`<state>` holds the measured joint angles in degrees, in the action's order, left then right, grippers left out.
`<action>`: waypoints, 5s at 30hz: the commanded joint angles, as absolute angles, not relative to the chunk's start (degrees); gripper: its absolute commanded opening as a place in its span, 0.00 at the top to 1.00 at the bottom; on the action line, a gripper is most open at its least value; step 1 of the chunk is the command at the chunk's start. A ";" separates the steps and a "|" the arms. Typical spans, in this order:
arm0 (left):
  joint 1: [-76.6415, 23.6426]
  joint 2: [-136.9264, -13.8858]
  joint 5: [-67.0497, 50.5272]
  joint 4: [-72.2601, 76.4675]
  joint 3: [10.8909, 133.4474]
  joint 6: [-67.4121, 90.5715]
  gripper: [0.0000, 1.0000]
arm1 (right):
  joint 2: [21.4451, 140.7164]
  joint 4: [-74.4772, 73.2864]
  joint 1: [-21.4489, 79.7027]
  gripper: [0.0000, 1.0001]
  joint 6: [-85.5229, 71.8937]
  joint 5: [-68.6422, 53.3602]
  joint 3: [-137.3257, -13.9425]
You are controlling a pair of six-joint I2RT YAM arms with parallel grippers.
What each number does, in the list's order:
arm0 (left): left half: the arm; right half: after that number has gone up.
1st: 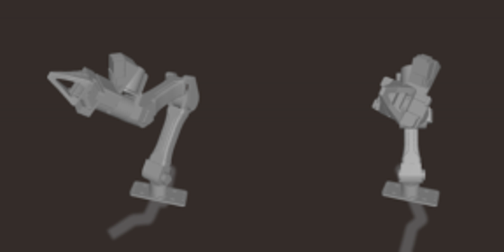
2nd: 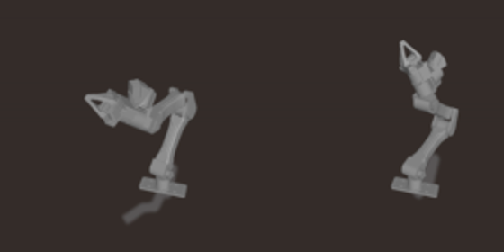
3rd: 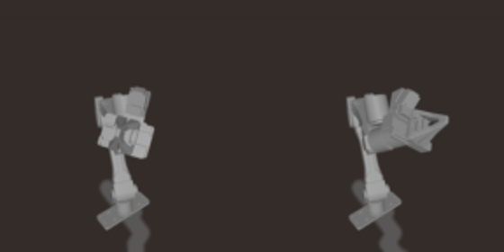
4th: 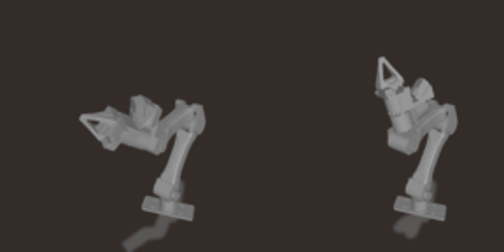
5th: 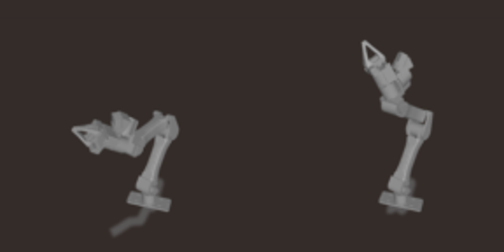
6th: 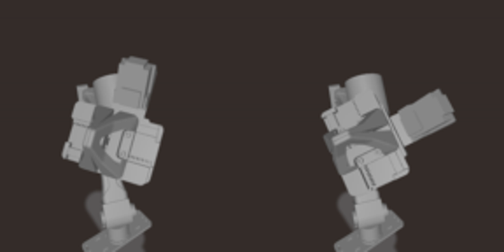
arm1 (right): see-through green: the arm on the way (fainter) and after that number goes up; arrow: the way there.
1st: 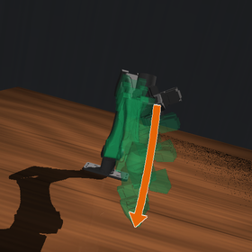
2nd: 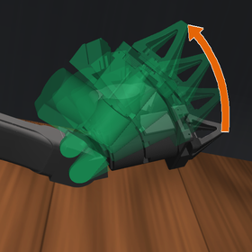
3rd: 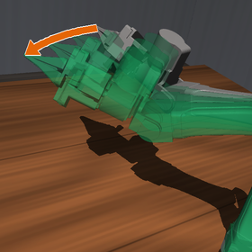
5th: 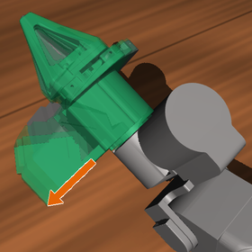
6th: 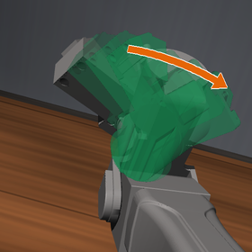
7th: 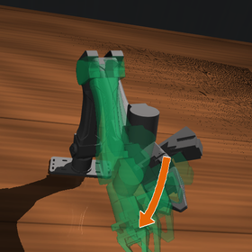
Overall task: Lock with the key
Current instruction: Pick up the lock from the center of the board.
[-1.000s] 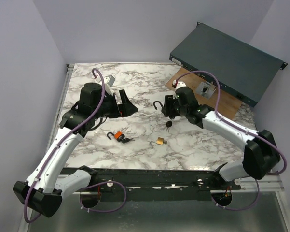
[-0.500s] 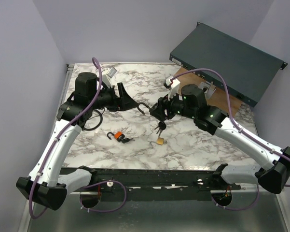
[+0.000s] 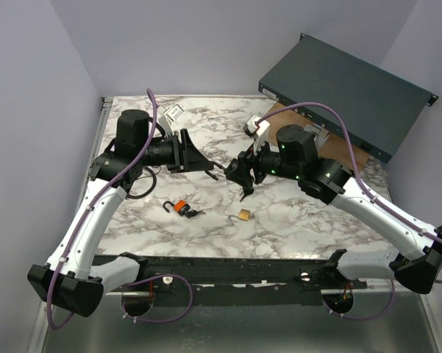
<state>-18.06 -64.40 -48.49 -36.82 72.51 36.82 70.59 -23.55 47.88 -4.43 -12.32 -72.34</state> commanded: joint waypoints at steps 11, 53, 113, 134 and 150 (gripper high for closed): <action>-17.67 -65.04 -55.90 -32.61 69.96 39.82 0.59 | 68.81 -23.63 49.49 0.84 -1.95 -15.04 -77.90; -18.02 -49.84 -52.81 6.29 60.82 56.03 1.00 | 64.84 -11.28 50.82 0.09 -6.44 -21.23 -80.30; -18.02 -45.80 -36.42 6.86 75.59 68.86 1.00 | 72.55 10.14 50.85 0.44 -26.08 -40.05 -88.15; -18.02 -45.36 -36.21 7.12 74.05 68.84 1.00 | 74.18 13.19 50.81 0.51 -29.99 -37.28 -87.92; -18.02 -45.48 -35.80 7.12 73.68 68.65 1.00 | 74.24 9.78 50.87 0.53 -27.15 -35.26 -87.30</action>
